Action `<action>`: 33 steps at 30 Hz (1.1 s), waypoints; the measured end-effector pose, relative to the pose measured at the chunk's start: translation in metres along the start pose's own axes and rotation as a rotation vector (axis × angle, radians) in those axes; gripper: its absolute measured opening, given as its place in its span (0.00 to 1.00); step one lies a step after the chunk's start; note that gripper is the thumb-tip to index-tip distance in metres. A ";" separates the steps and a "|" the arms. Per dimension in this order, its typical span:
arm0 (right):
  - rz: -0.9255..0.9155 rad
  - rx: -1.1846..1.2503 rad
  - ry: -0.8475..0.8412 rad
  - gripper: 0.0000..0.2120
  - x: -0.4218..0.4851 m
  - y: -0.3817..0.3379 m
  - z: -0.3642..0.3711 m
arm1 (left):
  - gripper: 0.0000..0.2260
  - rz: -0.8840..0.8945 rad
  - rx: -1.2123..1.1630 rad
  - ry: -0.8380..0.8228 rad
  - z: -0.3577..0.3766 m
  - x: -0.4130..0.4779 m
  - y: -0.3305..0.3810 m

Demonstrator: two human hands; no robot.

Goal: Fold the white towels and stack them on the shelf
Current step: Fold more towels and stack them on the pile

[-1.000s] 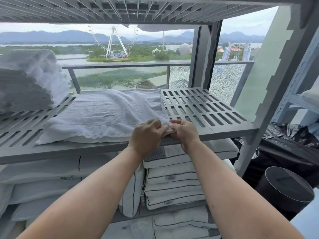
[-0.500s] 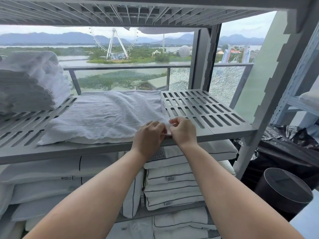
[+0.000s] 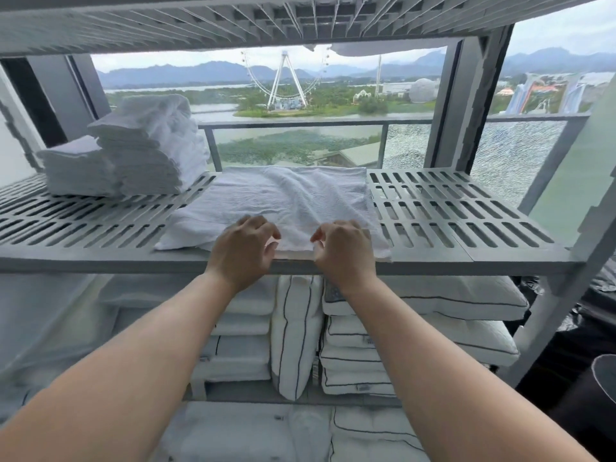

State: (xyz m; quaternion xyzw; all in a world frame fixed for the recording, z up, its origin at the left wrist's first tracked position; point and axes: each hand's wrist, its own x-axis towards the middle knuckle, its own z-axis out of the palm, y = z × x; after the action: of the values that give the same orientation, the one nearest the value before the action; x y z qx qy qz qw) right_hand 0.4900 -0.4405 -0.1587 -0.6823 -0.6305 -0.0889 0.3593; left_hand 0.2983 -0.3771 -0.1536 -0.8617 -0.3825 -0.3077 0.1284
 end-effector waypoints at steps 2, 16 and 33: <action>-0.052 0.012 -0.050 0.08 0.002 -0.016 0.014 | 0.08 -0.019 0.020 -0.055 -0.007 -0.007 -0.022; -0.110 -0.034 -0.071 0.12 0.016 -0.060 0.070 | 0.04 0.392 -0.013 0.062 0.005 0.003 -0.097; -0.353 -0.238 0.092 0.06 -0.007 -0.045 0.079 | 0.10 0.657 -0.003 0.123 0.013 -0.015 -0.108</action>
State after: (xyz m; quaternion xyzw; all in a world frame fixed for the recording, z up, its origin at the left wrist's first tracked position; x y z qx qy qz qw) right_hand 0.4207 -0.4003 -0.2031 -0.5943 -0.7081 -0.2552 0.2833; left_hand 0.2171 -0.3068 -0.1747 -0.9191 -0.0751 -0.3015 0.2423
